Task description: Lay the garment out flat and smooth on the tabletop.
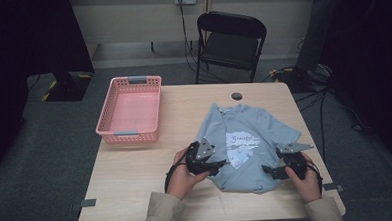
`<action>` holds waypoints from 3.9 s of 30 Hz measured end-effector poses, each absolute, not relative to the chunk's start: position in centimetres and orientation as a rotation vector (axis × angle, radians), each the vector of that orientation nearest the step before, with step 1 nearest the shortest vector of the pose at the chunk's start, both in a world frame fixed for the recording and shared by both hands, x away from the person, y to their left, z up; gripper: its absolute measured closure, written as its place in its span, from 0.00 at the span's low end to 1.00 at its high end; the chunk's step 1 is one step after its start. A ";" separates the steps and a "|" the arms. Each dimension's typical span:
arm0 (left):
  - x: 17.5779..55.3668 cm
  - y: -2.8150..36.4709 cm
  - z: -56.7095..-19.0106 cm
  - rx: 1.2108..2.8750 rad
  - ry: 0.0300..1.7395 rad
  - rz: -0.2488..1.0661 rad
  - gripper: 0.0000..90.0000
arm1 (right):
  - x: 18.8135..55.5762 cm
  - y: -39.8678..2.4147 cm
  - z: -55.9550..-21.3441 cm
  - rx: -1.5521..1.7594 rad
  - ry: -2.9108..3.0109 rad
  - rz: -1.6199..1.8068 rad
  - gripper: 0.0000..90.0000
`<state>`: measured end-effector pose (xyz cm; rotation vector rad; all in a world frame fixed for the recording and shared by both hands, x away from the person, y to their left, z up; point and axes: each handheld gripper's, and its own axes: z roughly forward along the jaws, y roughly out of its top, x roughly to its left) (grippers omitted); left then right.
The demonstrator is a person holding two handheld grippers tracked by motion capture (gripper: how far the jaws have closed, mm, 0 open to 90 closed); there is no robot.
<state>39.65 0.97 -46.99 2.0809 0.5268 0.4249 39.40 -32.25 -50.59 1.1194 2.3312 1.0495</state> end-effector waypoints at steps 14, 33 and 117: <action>40.8 -3.0 -49.1 2.260 0.479 0.360 0.78 | 39.4 -32.2 -50.6 1.119 2.331 1.050 0.11; 41.9 -0.6 -45.5 2.088 0.625 0.385 0.99 | 39.4 -32.2 -50.6 1.119 2.331 1.050 0.11; 45.3 12.4 -41.6 1.841 0.946 0.678 0.99 | 39.4 -32.2 -50.6 1.119 2.331 1.049 0.11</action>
